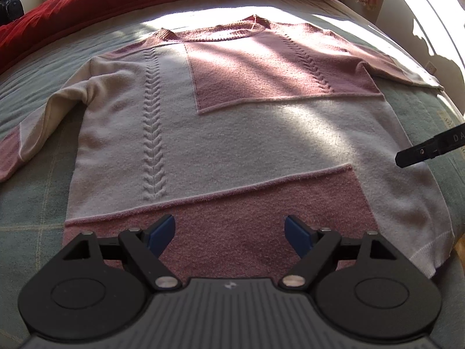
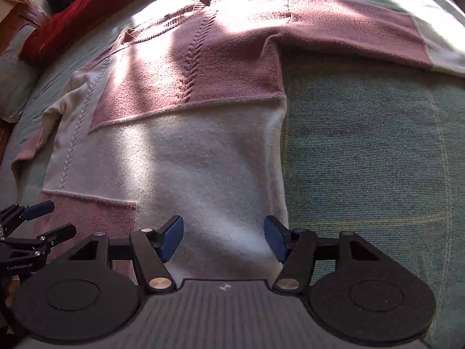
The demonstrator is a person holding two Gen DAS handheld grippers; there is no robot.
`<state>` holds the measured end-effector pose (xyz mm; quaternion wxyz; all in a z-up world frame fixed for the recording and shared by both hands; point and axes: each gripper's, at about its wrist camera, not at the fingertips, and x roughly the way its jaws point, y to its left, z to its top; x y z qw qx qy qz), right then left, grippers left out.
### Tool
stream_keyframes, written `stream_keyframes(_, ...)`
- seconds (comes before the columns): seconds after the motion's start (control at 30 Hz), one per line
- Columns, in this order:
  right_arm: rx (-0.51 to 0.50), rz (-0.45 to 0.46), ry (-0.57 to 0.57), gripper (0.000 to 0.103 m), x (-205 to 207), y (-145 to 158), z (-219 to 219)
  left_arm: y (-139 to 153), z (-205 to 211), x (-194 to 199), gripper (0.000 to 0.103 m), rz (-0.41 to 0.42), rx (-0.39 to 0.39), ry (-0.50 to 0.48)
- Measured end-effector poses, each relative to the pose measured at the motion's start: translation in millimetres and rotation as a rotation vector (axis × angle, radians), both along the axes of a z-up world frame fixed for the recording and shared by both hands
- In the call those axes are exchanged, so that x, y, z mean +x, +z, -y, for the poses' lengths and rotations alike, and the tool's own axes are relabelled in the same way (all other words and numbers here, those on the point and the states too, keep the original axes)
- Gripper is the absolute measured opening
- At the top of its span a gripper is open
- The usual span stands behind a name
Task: Fold clothes
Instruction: 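Withdraw both open grippers above the flattened sweater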
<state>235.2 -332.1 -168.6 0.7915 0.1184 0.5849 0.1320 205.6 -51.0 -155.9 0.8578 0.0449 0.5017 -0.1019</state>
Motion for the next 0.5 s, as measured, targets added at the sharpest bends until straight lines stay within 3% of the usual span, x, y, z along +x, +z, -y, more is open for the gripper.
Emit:
stream_keyframes(0.3, -0.074, 0.146, 0.038, 0.068, -14, 20, -50, 24, -3, -21, 0.083, 0.067, 0.018, -0.017)
stream_keyframes(0.4, -0.148, 0.141, 0.046, 0.068, -19, 6, -63, 30, -8, -30, 0.083, 0.083, 0.025, -0.009)
stream_keyframes(0.5, -0.170, 0.125, 0.058, 0.075, -38, 0, -63, 35, -12, -40, 0.083, 0.095, 0.037, -0.012)
